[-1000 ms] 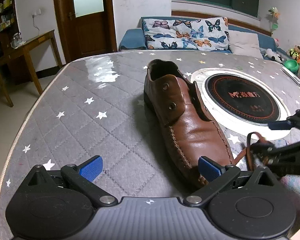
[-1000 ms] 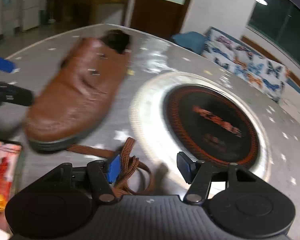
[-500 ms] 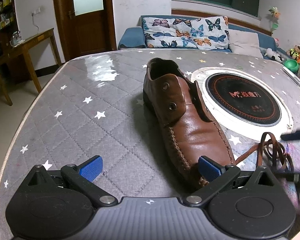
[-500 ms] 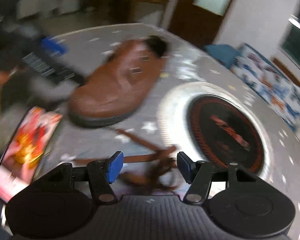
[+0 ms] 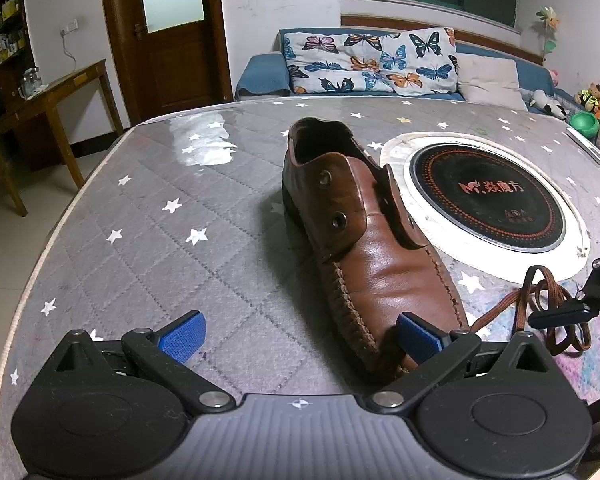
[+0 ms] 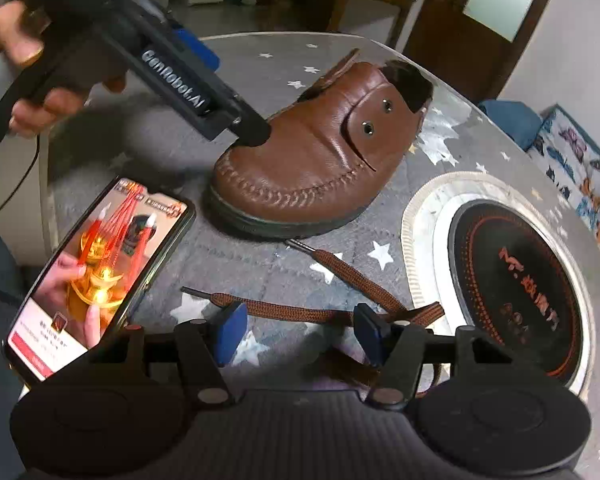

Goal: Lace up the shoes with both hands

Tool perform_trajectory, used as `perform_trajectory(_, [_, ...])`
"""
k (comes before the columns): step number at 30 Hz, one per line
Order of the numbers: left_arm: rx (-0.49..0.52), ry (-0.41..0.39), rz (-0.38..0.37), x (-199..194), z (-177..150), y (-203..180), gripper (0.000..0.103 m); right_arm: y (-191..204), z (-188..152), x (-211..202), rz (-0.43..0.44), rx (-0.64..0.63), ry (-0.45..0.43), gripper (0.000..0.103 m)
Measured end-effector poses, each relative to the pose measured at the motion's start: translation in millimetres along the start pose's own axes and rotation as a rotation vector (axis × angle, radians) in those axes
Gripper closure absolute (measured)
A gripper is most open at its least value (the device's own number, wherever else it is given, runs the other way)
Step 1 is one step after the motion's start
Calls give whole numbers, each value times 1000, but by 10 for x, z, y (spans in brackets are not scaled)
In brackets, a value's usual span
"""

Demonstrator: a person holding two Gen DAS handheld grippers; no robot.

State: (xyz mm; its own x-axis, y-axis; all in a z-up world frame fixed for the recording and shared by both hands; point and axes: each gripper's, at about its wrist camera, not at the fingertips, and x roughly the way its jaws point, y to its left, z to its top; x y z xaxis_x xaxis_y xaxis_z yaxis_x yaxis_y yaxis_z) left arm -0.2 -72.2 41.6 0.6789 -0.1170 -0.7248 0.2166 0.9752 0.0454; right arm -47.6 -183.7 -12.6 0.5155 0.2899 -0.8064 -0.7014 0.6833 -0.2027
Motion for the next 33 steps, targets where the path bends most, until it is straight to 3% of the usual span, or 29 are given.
perform_trajectory(4, [-3,1,3,17,15,8,0,-65,18,54,9,61,-9,52])
perform_trajectory(6, [-3,0,8,19,21,12,0,-109,31,82,17,114,-12,69])
perform_trajectory(9, [-4,0,12,23,25,21,0,-184,48,104,35,190,-9,77])
perform_trajectory(15, [0,0,20,33,35,37,0,-188,52,80,44,139,0,77])
perform_trajectory(20, [5,-1,21,42,40,29,0,-99,74,35,39,-51,-16,56])
perform_trajectory(23, [6,0,23,41,40,29,0,-86,126,83,94,-114,-7,55])
perform_trajectory(26, [14,-3,30,35,39,21,0,-165,188,144,138,-98,1,54])
perform_trajectory(29, [22,-5,29,38,39,28,0,-296,186,201,186,-17,15,55])
perform_trajectory(31, [27,-7,27,41,41,35,0,-345,156,195,196,32,20,63])
perform_trajectory(33, [29,-8,24,46,48,42,0,-365,123,168,191,61,23,78])
